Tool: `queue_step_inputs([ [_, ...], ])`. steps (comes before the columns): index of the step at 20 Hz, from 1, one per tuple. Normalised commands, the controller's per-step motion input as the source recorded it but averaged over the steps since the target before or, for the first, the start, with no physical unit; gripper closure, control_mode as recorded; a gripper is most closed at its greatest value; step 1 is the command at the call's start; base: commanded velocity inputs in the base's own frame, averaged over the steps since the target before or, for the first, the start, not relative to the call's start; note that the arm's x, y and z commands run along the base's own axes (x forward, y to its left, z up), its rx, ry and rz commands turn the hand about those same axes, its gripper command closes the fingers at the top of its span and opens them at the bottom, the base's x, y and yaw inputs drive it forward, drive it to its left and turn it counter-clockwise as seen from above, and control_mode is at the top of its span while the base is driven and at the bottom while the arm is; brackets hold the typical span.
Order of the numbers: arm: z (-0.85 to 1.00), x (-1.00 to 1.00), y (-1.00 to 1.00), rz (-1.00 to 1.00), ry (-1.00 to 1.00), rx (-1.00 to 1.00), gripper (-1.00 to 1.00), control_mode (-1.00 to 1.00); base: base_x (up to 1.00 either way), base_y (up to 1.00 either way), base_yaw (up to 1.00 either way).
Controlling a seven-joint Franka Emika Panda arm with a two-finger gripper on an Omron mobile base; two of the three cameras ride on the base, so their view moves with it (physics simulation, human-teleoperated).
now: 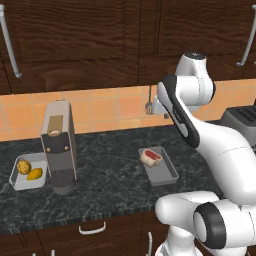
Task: Take the meat container that has the steak and place it on the second highest rack of the freezer. Then take the vegetable container that has the squash and lemon and place it on the highest rack of the freezer.
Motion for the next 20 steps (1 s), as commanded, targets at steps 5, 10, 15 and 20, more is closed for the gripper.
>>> queue_step_inputs([
  [5, -0.26, 0.00, 0.00, -0.02, 0.10, 0.00, -1.00, -1.00, 0.00, 0.00, 0.00],
  [10, -0.90, 0.00, -0.01, -0.03, 0.18, 0.00, -1.00, -1.00, 0.00, 0.00, 0.00],
  [15, -0.62, -0.06, -0.13, -0.05, 0.13, 0.00, -1.00, -1.00, 0.00, 0.00, 0.00],
  [20, -0.25, -0.13, -0.03, -0.17, 0.07, 0.00, -1.00, -1.00, 0.00, 0.00, 0.00],
])
